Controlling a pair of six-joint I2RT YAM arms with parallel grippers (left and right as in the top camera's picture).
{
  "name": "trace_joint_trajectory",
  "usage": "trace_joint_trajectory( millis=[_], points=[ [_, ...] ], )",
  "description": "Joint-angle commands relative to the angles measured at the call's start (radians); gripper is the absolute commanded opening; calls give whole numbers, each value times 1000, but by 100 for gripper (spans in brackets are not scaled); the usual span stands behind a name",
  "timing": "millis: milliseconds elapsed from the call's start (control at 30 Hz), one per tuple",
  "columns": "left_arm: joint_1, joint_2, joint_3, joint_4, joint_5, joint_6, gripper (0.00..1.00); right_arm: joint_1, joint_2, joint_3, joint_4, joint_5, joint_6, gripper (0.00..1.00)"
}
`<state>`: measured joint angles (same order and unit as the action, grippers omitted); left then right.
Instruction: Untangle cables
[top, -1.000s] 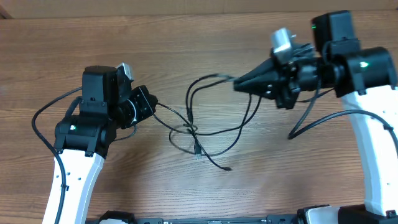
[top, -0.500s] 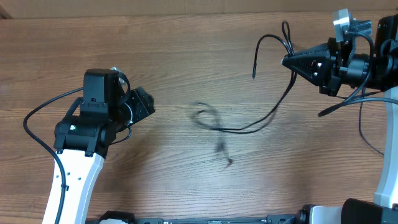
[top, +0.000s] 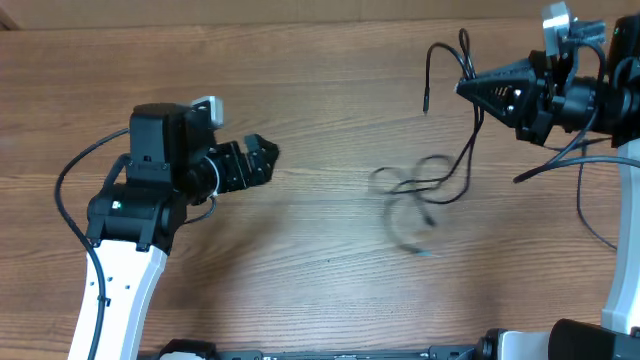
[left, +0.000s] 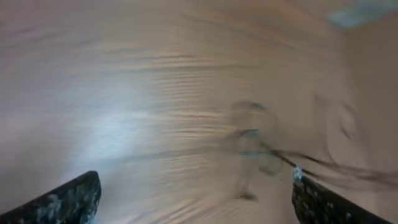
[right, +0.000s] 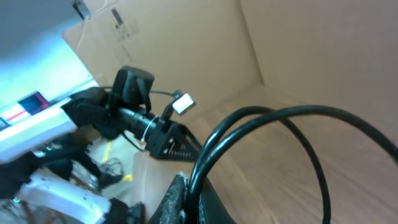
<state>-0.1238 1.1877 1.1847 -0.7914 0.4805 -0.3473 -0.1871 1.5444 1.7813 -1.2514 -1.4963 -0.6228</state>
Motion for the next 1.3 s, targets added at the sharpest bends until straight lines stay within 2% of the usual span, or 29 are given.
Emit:
trace_joint_trajectory(
  millis=[0, 100, 167, 233, 333, 433, 467, 667, 867, 1033, 1133, 1267],
  points=[
    [-2, -4, 9, 51, 360, 295, 96, 2, -23, 13, 101, -73, 304, 4],
    [-22, -4, 9, 58, 363, 301, 95, 2, -23, 13, 314, -72, 586, 4],
    [-45, -4, 9, 68, 357, 300, 96, 2, -23, 13, 508, 5, 885, 4],
    [-71, -4, 9, 71, 347, 299, 97, 2, -23, 13, 777, 115, 1219, 4],
    [-85, -4, 9, 71, 347, 299, 97, 3, -23, 14, 1252, 192, 1602, 4],
    [-85, -4, 9, 71, 341, 299, 97, 3, -23, 22, 1492, 257, 1783, 4],
    [-85, -4, 9, 71, 326, 299, 97, 3, -23, 33, 1512, 282, 1805, 4],
    [-85, -4, 9, 74, 260, 254, 97, 3, -22, 63, 1342, 425, 1757, 4],
    [-85, -4, 9, 71, 259, 235, 97, 3, -22, 85, 980, 700, 1500, 4],
    [-85, -3, 9, 71, 259, 235, 97, 40, -22, 207, 713, 860, 1268, 4],
    [-86, -3, 9, 70, 249, 227, 96, 98, -20, 336, 434, 1093, 1043, 4],
    [-86, -3, 9, 69, 248, 212, 97, 159, -13, 353, 166, 1319, 875, 4]
  ],
)
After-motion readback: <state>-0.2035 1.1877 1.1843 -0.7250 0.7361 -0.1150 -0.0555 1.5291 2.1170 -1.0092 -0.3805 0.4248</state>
